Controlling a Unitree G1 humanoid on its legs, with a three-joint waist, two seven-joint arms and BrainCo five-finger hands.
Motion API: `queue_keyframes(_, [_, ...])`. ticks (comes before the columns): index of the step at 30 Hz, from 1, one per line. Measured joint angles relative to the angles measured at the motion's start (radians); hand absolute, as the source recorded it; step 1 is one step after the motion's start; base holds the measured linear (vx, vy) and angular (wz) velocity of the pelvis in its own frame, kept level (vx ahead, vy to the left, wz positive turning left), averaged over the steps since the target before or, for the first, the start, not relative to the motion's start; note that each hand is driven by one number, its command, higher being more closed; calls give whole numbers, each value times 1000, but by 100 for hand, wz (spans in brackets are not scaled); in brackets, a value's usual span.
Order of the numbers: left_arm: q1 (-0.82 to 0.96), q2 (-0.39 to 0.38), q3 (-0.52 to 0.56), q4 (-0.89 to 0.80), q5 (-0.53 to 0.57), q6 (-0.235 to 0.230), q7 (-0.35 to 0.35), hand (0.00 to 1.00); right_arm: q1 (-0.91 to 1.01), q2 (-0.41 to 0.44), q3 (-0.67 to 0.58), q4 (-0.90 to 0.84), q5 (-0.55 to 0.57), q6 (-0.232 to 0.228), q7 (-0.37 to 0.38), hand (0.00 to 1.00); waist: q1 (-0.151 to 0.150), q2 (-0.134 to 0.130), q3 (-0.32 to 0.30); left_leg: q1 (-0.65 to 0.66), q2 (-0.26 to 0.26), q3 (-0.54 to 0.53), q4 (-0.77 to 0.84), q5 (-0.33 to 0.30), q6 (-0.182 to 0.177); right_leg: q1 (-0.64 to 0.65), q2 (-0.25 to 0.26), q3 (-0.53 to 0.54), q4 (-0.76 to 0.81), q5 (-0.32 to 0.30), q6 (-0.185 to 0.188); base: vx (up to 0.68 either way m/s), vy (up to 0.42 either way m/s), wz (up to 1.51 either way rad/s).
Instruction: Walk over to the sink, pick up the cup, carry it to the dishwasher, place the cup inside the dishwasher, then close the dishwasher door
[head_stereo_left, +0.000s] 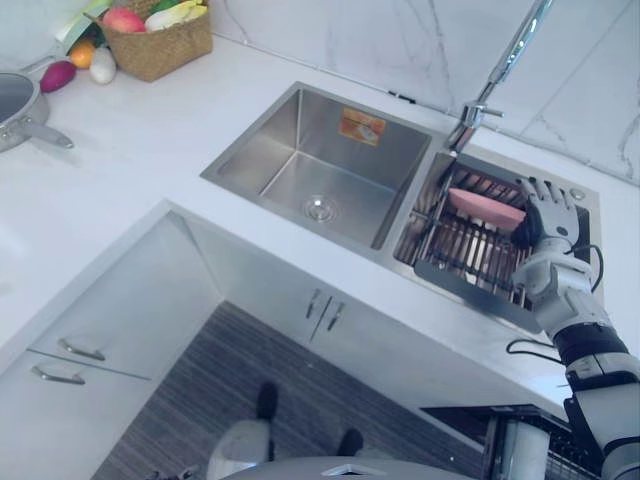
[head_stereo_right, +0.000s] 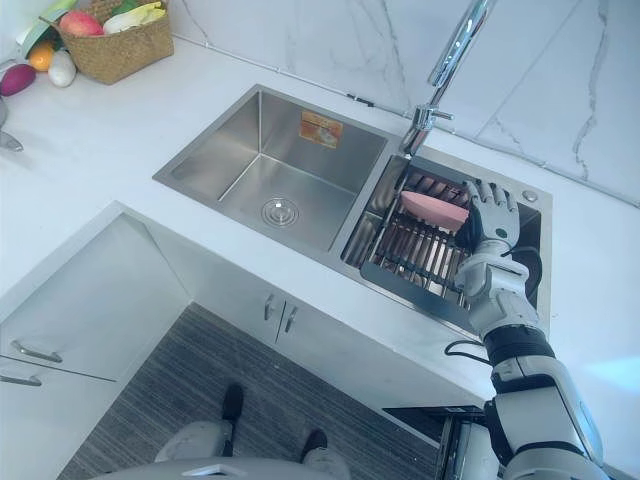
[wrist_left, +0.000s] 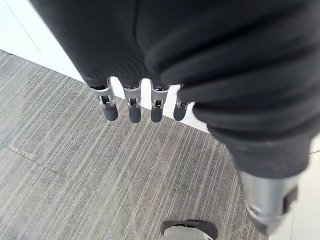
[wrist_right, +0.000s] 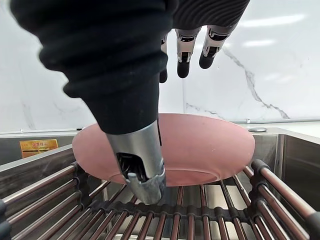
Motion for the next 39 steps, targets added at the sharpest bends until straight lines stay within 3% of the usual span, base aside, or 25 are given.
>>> queue_keyframes(11, [0, 0, 2, -10, -22, -18, 0, 0, -15, 3, 6, 6, 51, 26, 42, 0, 10, 1, 4, -30, 0, -12, 0, 1, -1, -21, 1, -15, -5, 0, 0, 2, -3, 2])
queue_keyframes(19, [-24, 0, 7, -12, -26, -31, 2, 0, -113, 17, 8, 45, 90, 47, 41, 0, 30, -4, 58, -41, 0, -15, 0, 1, -1, -30, 5, -19, -6, -1, 0, 8, -5, 0])
queue_keyframes(20, [-28, 0, 9, -12, -41, -34, 3, 0, -126, 19, 13, 46, 99, 47, 41, 100, 31, -7, 61, -49, 0, -16, 0, 2, -1, -37, 5, -20, -6, -1, 0, 0, 0, 0])
queue_keyframes(28, [-43, 0, 25, -21, -62, -63, 9, 0, -211, 22, 53, 69, 135, 47, 27, 100, 44, -20, 123, -61, -2, -28, 1, 10, 7, -48, 3, -27, 1, -2, 2, 7, -3, 1])
queue_keyframes(39, [-59, 0, 24, -20, -81, -80, 14, 0, -246, 22, 73, 100, 138, 75, -14, 100, 55, -30, 149, -77, -3, -37, 1, 7, -2, -64, -1, -39, 13, -12, -1, -4, 1, 3])
